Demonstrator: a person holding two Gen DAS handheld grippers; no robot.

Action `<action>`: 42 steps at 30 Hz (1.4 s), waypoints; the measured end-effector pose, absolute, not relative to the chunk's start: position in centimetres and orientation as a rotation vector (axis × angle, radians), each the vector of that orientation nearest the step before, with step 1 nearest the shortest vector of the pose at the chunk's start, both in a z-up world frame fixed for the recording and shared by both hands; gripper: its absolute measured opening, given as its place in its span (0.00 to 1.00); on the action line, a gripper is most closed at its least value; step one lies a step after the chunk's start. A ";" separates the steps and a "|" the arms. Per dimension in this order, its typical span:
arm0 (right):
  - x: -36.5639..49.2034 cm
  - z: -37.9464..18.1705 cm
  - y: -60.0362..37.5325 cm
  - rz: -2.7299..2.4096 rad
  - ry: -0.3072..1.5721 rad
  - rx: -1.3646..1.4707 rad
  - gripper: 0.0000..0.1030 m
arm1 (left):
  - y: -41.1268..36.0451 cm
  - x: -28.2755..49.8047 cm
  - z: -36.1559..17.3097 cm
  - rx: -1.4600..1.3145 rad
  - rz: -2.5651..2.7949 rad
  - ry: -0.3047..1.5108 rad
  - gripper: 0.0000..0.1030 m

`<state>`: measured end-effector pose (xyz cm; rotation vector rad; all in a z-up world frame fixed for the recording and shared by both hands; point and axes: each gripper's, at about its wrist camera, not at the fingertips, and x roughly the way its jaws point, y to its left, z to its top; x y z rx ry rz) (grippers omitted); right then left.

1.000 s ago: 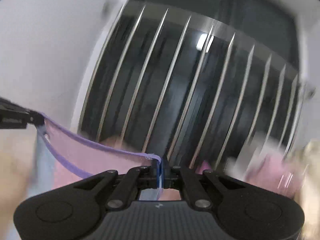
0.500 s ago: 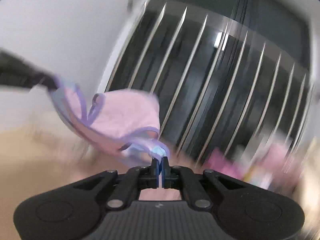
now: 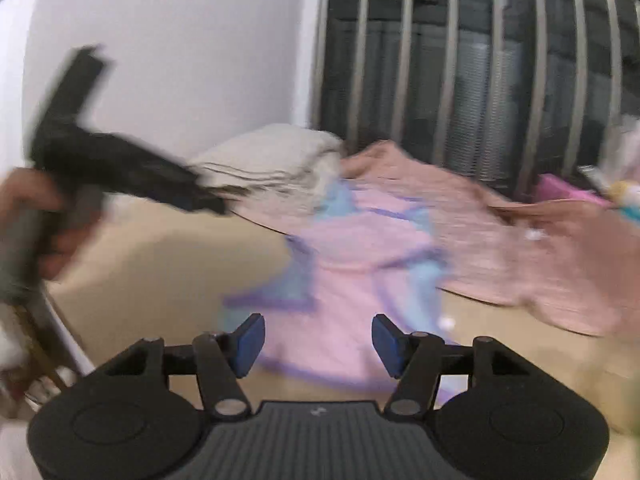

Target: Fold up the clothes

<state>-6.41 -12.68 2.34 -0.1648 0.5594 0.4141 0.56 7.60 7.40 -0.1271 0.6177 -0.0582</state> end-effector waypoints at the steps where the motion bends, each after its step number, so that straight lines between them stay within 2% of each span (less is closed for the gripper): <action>1: -6.1 2.3 -11.9 0.435 0.563 -0.157 0.49 | 7.6 1.6 7.4 -0.140 -0.041 0.623 0.47; 3: -5.5 2.1 -10.4 0.478 0.569 -0.142 0.36 | 7.7 1.6 7.8 -0.150 -0.042 0.617 0.47; 6: -4.9 1.4 -9.0 0.531 0.590 -0.129 0.30 | 7.4 1.3 8.1 -0.127 -0.056 0.591 0.48; 7: -5.1 1.0 -9.3 0.551 0.607 -0.116 0.18 | 7.1 1.2 7.9 -0.112 -0.059 0.586 0.49; 9: -6.1 0.9 -10.7 0.562 0.616 -0.101 0.03 | 6.8 1.0 7.6 -0.094 -0.039 0.599 0.49; 15: -12.0 1.8 -18.5 0.626 0.748 -0.130 0.02 | 6.0 1.7 6.9 -0.056 -0.052 0.633 0.49; 18: -14.7 2.7 -22.6 0.538 0.756 -0.102 0.04 | 5.2 3.7 6.0 -0.045 -0.041 0.649 0.49; 21: -16.8 3.7 -25.9 0.460 0.725 -0.065 0.10 | 4.2 7.8 4.5 -0.029 -0.028 0.729 0.49; 24: -17.1 4.2 -26.7 0.439 0.669 0.017 0.29 | 3.8 11.7 3.0 -0.065 0.074 0.791 0.49; 25: -16.9 4.0 -26.5 0.434 0.667 0.029 0.29 | 3.9 12.3 2.8 -0.095 0.072 0.789 0.48; 28: -16.5 3.0 -25.6 0.427 0.674 0.020 0.29 | 4.0 12.8 2.6 -0.148 0.076 0.775 0.01; 29: -16.1 2.6 -25.3 0.427 0.682 0.022 0.29 | 4.0 12.6 2.5 -0.158 0.065 0.773 0.00; 34: -15.3 0.8 -24.4 0.401 0.666 0.072 0.30 | 7.7 7.9 3.6 -0.235 0.104 0.694 0.00; 42: -14.0 0.8 -24.5 0.415 0.686 0.034 0.25 | 16.4 -9.7 5.2 -0.280 0.273 0.624 0.00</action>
